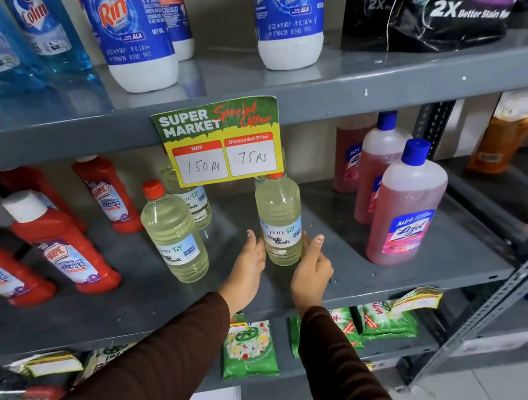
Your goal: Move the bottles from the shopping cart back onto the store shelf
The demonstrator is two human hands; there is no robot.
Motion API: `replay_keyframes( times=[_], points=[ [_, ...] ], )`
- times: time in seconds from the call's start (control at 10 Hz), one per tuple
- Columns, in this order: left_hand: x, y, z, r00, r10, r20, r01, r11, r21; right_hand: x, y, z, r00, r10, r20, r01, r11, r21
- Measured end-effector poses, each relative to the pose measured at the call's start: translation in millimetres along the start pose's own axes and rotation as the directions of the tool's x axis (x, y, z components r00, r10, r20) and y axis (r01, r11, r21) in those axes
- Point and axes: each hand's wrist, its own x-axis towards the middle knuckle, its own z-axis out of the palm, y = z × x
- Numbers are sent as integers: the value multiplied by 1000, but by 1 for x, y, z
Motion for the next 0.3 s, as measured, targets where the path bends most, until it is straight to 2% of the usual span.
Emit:
replay_keyframes(
  times=[0.1, 0.2, 0.3],
  points=[
    [1, -1, -1, 1000, 2, -9, -2, 1000, 2, 0, -2, 1, 999, -22, -26, 22, 1000, -11],
    [0, -8, -4, 996, -5, -94, 19, 988, 154, 8, 6, -1, 999, -29, -21, 29, 1000, 3],
    [-23, -28, -7, 985, 67, -157, -8, 937, 350, 4, 15, -19, 997, 22, -68, -23, 999, -26]
  ],
)
